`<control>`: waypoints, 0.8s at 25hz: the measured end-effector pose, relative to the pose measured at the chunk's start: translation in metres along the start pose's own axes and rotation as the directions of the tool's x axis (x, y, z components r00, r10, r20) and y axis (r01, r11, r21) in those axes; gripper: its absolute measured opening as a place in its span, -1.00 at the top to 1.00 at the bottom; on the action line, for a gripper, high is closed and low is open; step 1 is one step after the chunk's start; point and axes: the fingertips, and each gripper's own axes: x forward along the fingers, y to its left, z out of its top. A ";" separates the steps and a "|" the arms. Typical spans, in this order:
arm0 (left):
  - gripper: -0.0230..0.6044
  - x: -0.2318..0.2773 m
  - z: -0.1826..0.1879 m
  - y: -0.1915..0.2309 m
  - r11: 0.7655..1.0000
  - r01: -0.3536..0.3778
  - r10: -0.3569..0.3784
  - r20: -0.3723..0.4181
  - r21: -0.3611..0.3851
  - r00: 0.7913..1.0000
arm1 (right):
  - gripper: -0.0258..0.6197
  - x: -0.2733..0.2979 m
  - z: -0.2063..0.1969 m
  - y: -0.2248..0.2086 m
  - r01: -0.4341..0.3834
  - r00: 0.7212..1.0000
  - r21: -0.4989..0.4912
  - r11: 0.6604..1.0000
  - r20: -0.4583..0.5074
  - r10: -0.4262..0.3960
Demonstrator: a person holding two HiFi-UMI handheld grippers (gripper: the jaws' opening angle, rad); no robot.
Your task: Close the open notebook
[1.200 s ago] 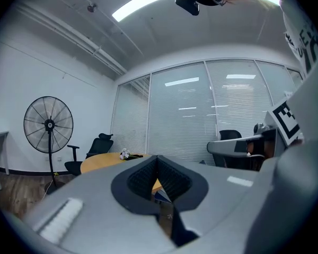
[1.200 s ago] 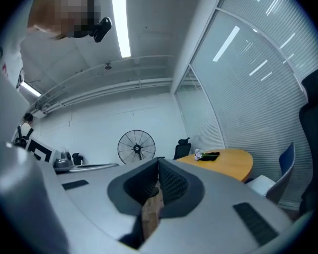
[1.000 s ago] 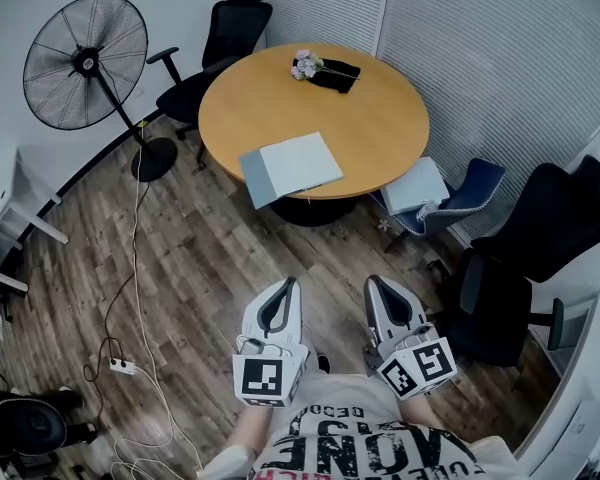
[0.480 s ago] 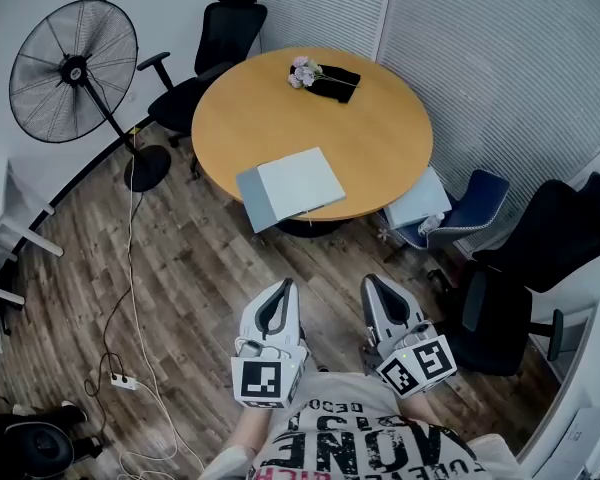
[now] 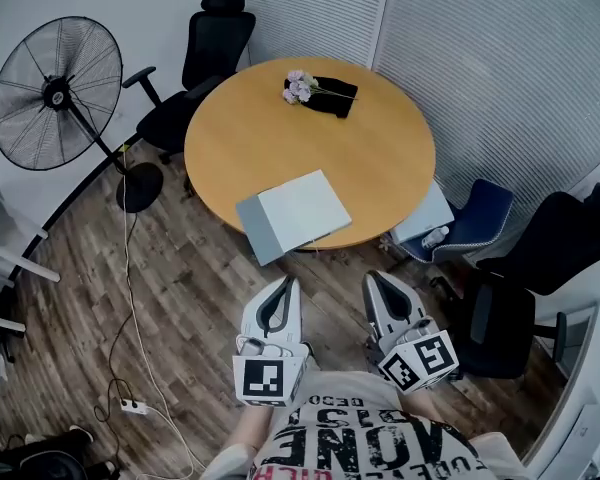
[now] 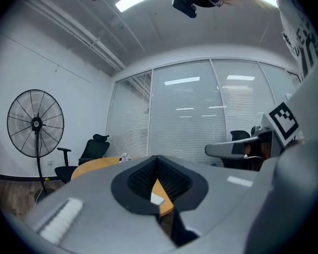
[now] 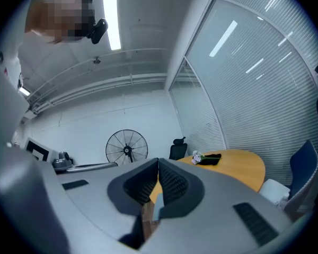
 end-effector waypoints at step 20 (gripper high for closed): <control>0.89 0.037 -0.008 0.041 1.000 -0.002 0.002 0.010 0.005 1.000 | 0.88 0.051 -0.006 -0.008 0.003 1.000 0.001 1.000 -0.022 -0.003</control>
